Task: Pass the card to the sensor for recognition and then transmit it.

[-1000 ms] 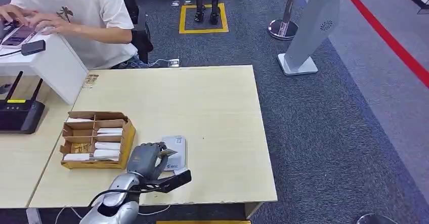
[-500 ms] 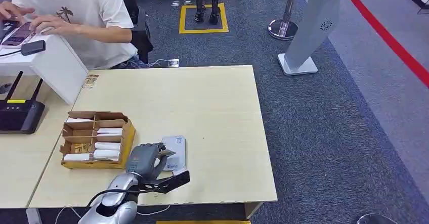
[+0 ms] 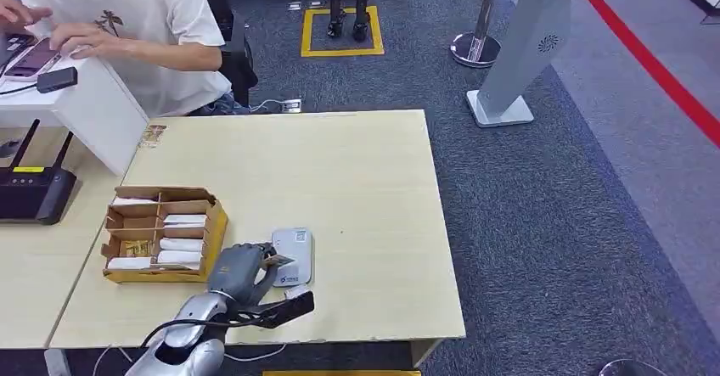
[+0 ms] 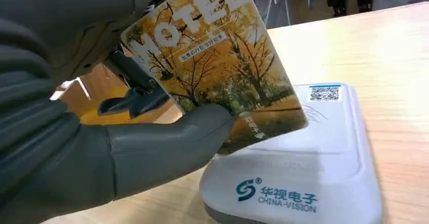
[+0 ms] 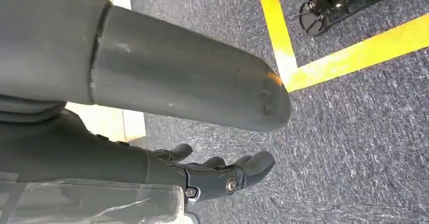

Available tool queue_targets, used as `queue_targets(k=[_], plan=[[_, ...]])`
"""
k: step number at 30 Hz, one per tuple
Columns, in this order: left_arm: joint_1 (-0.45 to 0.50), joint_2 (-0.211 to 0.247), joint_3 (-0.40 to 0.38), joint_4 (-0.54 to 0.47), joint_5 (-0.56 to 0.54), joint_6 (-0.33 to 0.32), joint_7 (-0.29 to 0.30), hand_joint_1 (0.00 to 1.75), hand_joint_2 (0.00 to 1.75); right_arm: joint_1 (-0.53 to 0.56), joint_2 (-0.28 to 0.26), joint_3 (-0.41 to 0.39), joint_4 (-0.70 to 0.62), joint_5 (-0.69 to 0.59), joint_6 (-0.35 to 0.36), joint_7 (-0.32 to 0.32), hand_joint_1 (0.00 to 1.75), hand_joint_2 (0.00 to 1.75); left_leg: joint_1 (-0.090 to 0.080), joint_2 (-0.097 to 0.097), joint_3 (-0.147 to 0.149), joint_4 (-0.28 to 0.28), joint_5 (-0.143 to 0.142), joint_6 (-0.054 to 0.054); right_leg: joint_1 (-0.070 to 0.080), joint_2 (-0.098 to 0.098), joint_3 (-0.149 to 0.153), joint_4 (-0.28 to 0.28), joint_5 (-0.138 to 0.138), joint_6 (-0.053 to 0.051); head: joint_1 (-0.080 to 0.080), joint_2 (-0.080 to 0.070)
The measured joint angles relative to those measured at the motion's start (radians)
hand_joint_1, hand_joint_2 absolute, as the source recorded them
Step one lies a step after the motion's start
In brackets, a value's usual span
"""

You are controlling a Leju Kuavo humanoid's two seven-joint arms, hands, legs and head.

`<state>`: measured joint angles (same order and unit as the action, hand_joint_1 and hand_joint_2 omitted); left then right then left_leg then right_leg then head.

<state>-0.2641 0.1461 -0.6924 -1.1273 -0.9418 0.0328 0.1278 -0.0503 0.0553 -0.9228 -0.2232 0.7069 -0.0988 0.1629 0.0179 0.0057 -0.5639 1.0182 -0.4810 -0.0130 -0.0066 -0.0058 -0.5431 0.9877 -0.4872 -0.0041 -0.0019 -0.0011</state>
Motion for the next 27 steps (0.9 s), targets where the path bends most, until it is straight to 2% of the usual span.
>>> queue_targets(k=[7, 12, 15, 20, 27], plan=[[-0.002, 0.0, 0.007, -0.001, 0.014, 0.029, 0.0, 1.75, 1.75, 0.0, 0.0, -0.004, 0.0, 0.011, 0.012, -0.001, 0.0, 0.0, 0.0, 0.0, 0.0, 0.0, 0.0, 0.0, 0.0, 0.0, 0.0, 0.0, 0.0, 0.0, 0.0, 0.0], [-0.03, 0.006, 0.045, -0.038, 0.016, 0.097, 0.005, 1.75, 1.75, -0.001, 0.0, -0.006, 0.0, 0.025, 0.019, -0.004, 0.0, 0.0, 0.0, 0.0, 0.0, 0.0, 0.0, 0.0, 0.0, 0.0, -0.001, 0.0, 0.0, 0.0, 0.0, 0.0], [-0.075, 0.019, 0.087, -0.076, 0.022, 0.122, 0.0, 1.75, 1.75, -0.001, 0.0, -0.007, 0.0, 0.037, 0.019, -0.006, 0.0, 0.0, 0.0, 0.0, 0.0, 0.0, 0.001, 0.0, 0.0, 0.0, -0.001, 0.001, 0.0, 0.0, 0.0, 0.0], [-0.164, 0.043, 0.149, -0.117, 0.039, 0.116, -0.006, 1.75, 1.75, -0.002, 0.0, -0.007, 0.0, 0.045, 0.02, -0.012, 0.0, 0.0, 0.0, 0.0, 0.0, 0.0, 0.002, 0.0, 0.0, 0.0, -0.001, 0.001, 0.0, 0.0, 0.0, 0.0], [-0.31, 0.07, 0.205, -0.096, 0.053, 0.087, -0.011, 1.75, 1.75, -0.005, 0.0, -0.007, 0.0, 0.079, 0.035, -0.013, 0.0, 0.0, 0.0, 0.0, 0.0, 0.0, 0.002, -0.001, 0.0, 0.0, -0.001, 0.002, 0.0, 0.0, 0.0, 0.0]])
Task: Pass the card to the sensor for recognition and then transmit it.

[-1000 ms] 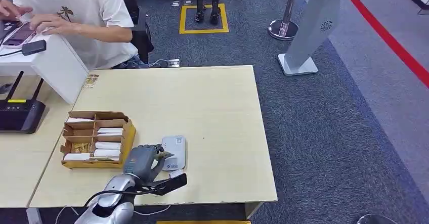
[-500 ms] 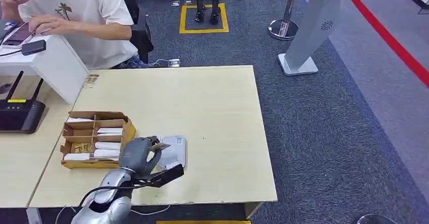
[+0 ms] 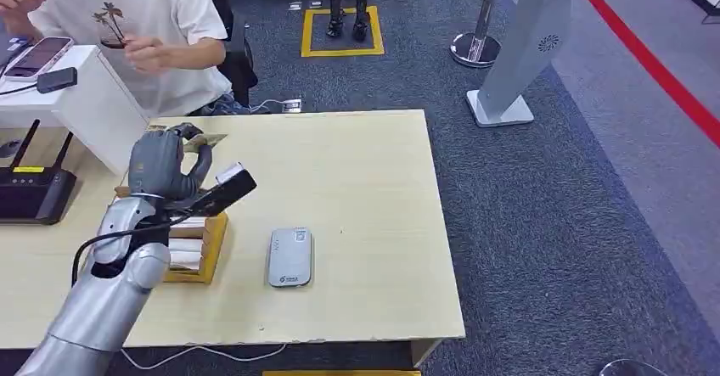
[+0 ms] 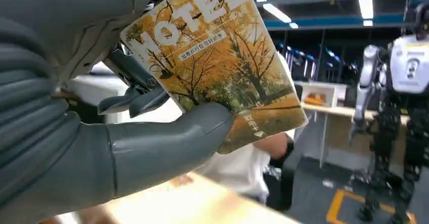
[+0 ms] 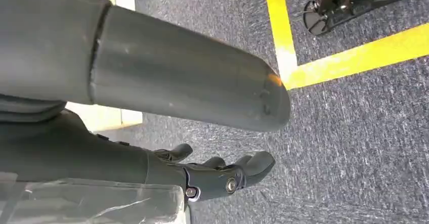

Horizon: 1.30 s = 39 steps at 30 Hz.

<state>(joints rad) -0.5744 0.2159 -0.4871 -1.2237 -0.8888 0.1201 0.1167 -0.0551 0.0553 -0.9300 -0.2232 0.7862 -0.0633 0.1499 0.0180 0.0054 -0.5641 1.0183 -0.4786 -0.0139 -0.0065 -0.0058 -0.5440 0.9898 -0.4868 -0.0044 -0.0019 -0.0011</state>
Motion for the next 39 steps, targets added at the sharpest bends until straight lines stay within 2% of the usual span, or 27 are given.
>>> queue_targets(k=[4, 11, 16, 23, 35, 36, 37, 38, 39], plan=[[-0.09, 0.009, 0.004, 0.075, -0.025, -0.008, 0.017, 1.75, 1.75, -0.005, 0.0, 0.0, 0.0, 0.022, 0.008, 0.0, 0.0, 0.0, 0.0, 0.0, 0.0, 0.0, 0.001, 0.0, 0.0, 0.0, 0.0, 0.0, 0.0, 0.0, 0.0, 0.0], [-0.266, 0.012, 0.014, 0.326, -0.062, 0.003, 0.033, 1.75, 1.75, -0.015, 0.0, 0.001, 0.0, 0.051, 0.017, -0.001, 0.0, 0.0, 0.0, 0.0, 0.0, 0.0, 0.001, 0.0, 0.0, 0.0, -0.001, 0.001, 0.001, -0.001, 0.0, 0.0], [-0.358, 0.01, 0.019, 0.46, -0.077, -0.012, 0.048, 1.75, 1.75, -0.019, 0.0, 0.001, 0.0, 0.063, 0.017, -0.001, 0.0, 0.0, 0.0, 0.001, 0.0, 0.0, 0.001, 0.0, 0.0, 0.001, -0.001, 0.001, 0.001, -0.002, 0.0, 0.0], [-0.411, 0.001, 0.019, 0.557, -0.082, -0.014, 0.048, 1.75, 1.75, -0.021, 0.0, 0.001, 0.0, 0.066, 0.017, 0.0, 0.0, 0.0, 0.0, 0.001, 0.0, 0.0, 0.001, 0.0, 0.0, 0.001, -0.002, 0.001, 0.001, -0.002, 0.0, 0.0], [-0.413, -0.009, 0.021, 0.607, -0.055, -0.013, 0.022, 1.75, 1.75, -0.024, 0.0, 0.001, 0.0, 0.067, 0.017, -0.003, 0.0, 0.0, 0.0, 0.001, -0.001, 0.0, 0.001, 0.0, 0.0, 0.001, -0.002, 0.001, 0.001, -0.002, 0.0, 0.0], [-0.413, -0.01, 0.022, 0.61, -0.05, -0.014, 0.015, 0.16, 1.75, -0.024, 0.0, 0.001, 0.0, 0.067, 0.017, -0.003, 0.0, 0.0, 0.0, 0.001, -0.001, 0.0, 0.001, 0.0, 0.0, 0.001, -0.002, 0.001, 0.001, -0.002, 0.0, 0.0], [-0.413, -0.01, 0.023, 0.611, -0.045, -0.018, 0.006, 0.0, 1.75, -0.024, 0.0, 0.001, 0.0, 0.067, 0.018, -0.003, 0.0, 0.0, 0.0, 0.001, -0.001, 0.0, 0.001, 0.0, 0.0, 0.001, -0.002, 0.001, 0.001, -0.002, 0.0, 0.0], [-0.413, -0.011, 0.025, 0.611, -0.038, -0.028, -0.005, 0.0, 0.0, -0.024, 0.0, 0.001, 0.0, 0.068, 0.018, -0.003, 0.0, 0.0, 0.0, 0.001, -0.001, 0.0, 0.001, 0.0, 0.0, 0.001, -0.002, 0.001, 0.001, -0.002, 0.0, 0.0], [-0.415, -0.011, 0.026, 0.611, -0.033, -0.039, -0.013, 0.0, 0.0, -0.024, 0.0, 0.001, 0.0, 0.068, 0.018, -0.003, 0.0, 0.0, 0.0, 0.001, -0.001, 0.0, 0.001, 0.0, 0.0, 0.001, -0.002, 0.001, 0.001, -0.002, 0.0, 0.0]])
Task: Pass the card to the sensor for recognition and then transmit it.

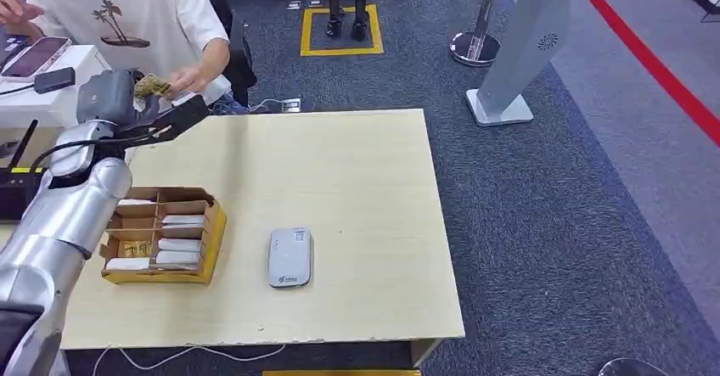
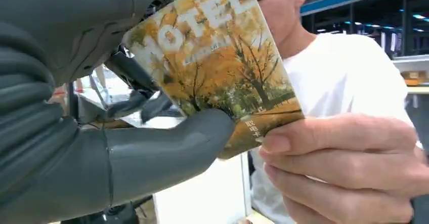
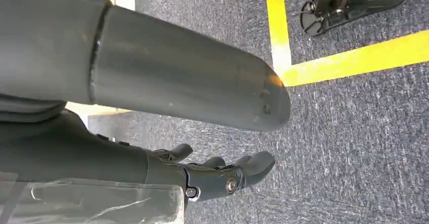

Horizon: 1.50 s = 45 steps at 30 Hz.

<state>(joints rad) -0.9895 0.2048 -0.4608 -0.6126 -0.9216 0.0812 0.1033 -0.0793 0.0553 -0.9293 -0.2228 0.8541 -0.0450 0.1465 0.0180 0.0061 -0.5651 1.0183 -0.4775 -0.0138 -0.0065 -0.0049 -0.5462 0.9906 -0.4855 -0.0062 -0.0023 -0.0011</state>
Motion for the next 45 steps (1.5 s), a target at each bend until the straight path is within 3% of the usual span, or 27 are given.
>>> queue_targets(k=[14, 19, 20, 26, 29, 38, 45], plan=[[-0.017, 0.0, 0.003, 0.0, 0.03, -0.021, -0.019, 0.0, 0.0, 0.0, 0.0, 0.0, 0.0, 0.0, 0.003, 0.003, 0.0, 0.0, 0.0, 0.0, 0.0, 0.0, 0.0, 0.0, 0.0, 0.0, 0.0, 0.0, 0.0, 0.0, 0.0, 0.0], [-0.018, -0.001, 0.003, -0.019, 0.068, -0.076, -0.029, 0.0, 0.0, 0.0, 0.0, -0.001, 0.0, -0.002, 0.01, 0.002, 0.0, 0.0, 0.0, 0.0, 0.0, 0.0, 0.0, 0.0, 0.0, 0.0, 0.0, 0.0, 0.0, 0.0, 0.0, 0.0], [-0.017, -0.001, 0.003, -0.031, 0.085, -0.1, -0.031, 0.0, 1.75, 0.0, 0.0, -0.003, 0.0, -0.003, 0.01, 0.002, 0.0, 0.0, 0.0, 0.0, 0.0, 0.0, 0.0, 0.0, 0.0, 0.0, 0.0, 0.0, 0.0, 0.0, 0.0, 0.0], [0.025, 0.023, -0.002, -0.162, 0.207, -0.225, -0.039, 0.0, 1.75, 0.002, 0.0, -0.024, 0.0, -0.021, 0.005, 0.0, 0.0, 0.0, 0.0, 0.001, 0.0, 0.0, 0.0, 0.0, 0.0, 0.001, 0.0, 0.0, 0.0, 0.0, 0.0, 0.0], [0.079, 0.07, -0.017, -0.284, 0.283, -0.267, -0.04, 0.0, 1.75, 0.009, 0.0, -0.038, 0.0, -0.024, -0.003, 0.003, 0.0, 0.0, 0.0, 0.001, 0.0, 0.0, 0.0, 0.0, 0.0, 0.001, 0.0, 0.0, 0.0, -0.001, 0.0, 0.0], [0.271, 0.311, -0.048, -0.662, 0.458, -0.309, -0.046, 0.0, 1.75, 0.023, 0.0, -0.082, 0.0, -0.037, -0.008, 0.006, 0.0, 0.0, 0.0, 0.003, -0.001, -0.002, 0.0, 0.0, 0.0, 0.004, -0.003, 0.001, 0.0, -0.001, 0.0, 0.0], [0.387, 0.504, -0.05, -0.87, 0.521, -0.362, -0.046, 0.0, 1.75, 0.028, 0.003, -0.111, 0.0, -0.038, -0.012, 0.004, 0.0, 0.0, 0.0, 0.004, -0.001, -0.002, 0.0, -0.001, 0.0, 0.004, -0.003, 0.002, 0.0, -0.001, 0.0, 0.0]])
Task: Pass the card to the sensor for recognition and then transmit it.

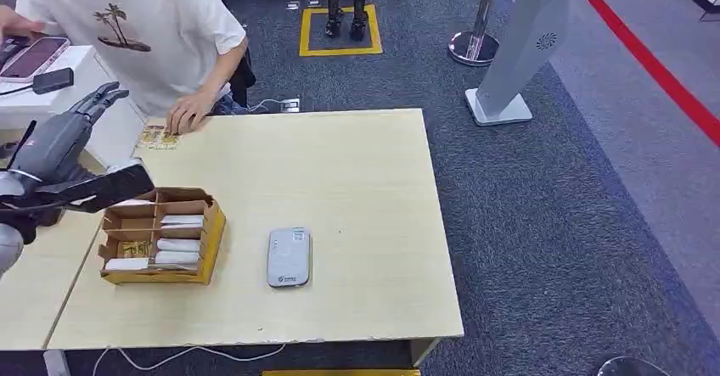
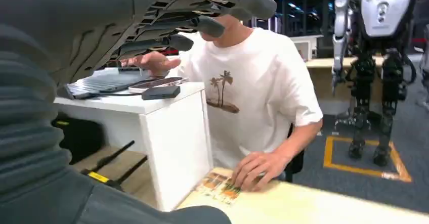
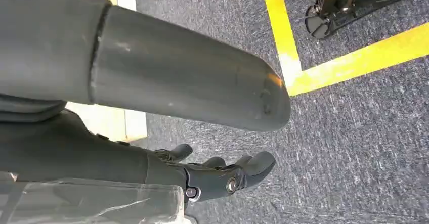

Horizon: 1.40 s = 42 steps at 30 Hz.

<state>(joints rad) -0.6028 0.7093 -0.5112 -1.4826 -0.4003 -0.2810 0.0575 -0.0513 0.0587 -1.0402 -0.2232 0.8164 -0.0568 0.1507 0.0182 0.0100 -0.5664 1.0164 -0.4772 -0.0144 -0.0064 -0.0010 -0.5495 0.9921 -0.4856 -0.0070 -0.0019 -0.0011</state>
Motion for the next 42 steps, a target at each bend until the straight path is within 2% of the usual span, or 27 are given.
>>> queue_targets(k=[5, 9, 13, 22, 26, 33, 37, 42], plan=[[0.095, 0.139, 0.003, -0.104, 0.018, -0.008, 0.005, 0.0, 1.75, 0.001, 0.002, -0.014, 0.0, 0.0, -0.004, 0.002, 0.0, 0.0, 0.0, 0.0, 0.0, 0.0, 0.0, 0.0, 0.0, 0.0, 0.0, 0.0, 0.0, 0.0, 0.0, 0.0], [0.188, 0.21, 0.027, -0.17, 0.023, -0.002, 0.011, 0.0, 1.75, 0.001, 0.005, -0.024, 0.0, 0.001, -0.007, 0.009, 0.0, 0.0, 0.0, 0.0, 0.0, 0.0, 0.0, 0.0, 0.0, 0.0, 0.0, 0.0, 0.0, 0.0, 0.0, 0.0], [0.3, 0.245, 0.078, -0.223, 0.012, 0.023, 0.01, 0.0, 1.75, 0.001, 0.007, -0.032, 0.0, 0.002, -0.008, 0.009, 0.0, 0.0, 0.0, 0.0, 0.0, 0.0, 0.0, 0.0, 0.0, 0.0, 0.0, 0.0, 0.0, 0.0, 0.0, 0.0], [0.575, 0.249, 0.236, -0.3, -0.045, 0.045, -0.017, 0.0, 1.75, 0.001, 0.01, -0.049, 0.0, 0.021, -0.011, 0.011, 0.0, 0.0, 0.0, 0.001, 0.0, 0.0, 0.0, 0.0, 0.0, 0.0, -0.001, 0.0, 0.0, 0.0, 0.0, 0.0], [0.652, 0.236, 0.293, -0.315, -0.068, 0.047, -0.018, 0.0, 1.75, -0.001, 0.01, -0.056, 0.0, 0.021, -0.011, 0.011, 0.0, 0.0, 0.0, 0.001, -0.001, 0.0, 0.0, 0.0, 0.0, 0.0, -0.001, -0.001, 0.0, 0.0, 0.0, 0.0], [0.715, 0.186, 0.322, -0.315, -0.17, 0.083, -0.005, 0.0, 1.75, -0.002, 0.01, -0.058, -0.001, 0.039, -0.011, 0.011, 0.0, 0.0, 0.0, 0.0, -0.001, 0.0, 0.0, 0.0, 0.0, -0.001, 0.0, -0.001, 0.0, 0.0, -0.001, 0.0], [0.721, 0.178, 0.322, -0.314, -0.182, 0.089, -0.004, 0.0, 1.75, -0.002, 0.01, -0.058, -0.001, 0.039, -0.012, 0.011, 0.0, 0.0, 0.0, 0.0, -0.001, 0.0, 0.0, 0.0, 0.0, -0.001, 0.0, -0.001, 0.0, 0.0, 0.0, 0.0], [0.724, 0.126, 0.323, -0.287, -0.241, 0.103, 0.014, 0.0, 1.75, -0.003, 0.01, -0.064, -0.003, 0.044, -0.013, 0.013, 0.0, 0.0, 0.0, -0.001, -0.001, 0.0, 0.0, 0.0, 0.0, -0.001, 0.0, -0.001, 0.0, 0.0, -0.001, 0.0]])
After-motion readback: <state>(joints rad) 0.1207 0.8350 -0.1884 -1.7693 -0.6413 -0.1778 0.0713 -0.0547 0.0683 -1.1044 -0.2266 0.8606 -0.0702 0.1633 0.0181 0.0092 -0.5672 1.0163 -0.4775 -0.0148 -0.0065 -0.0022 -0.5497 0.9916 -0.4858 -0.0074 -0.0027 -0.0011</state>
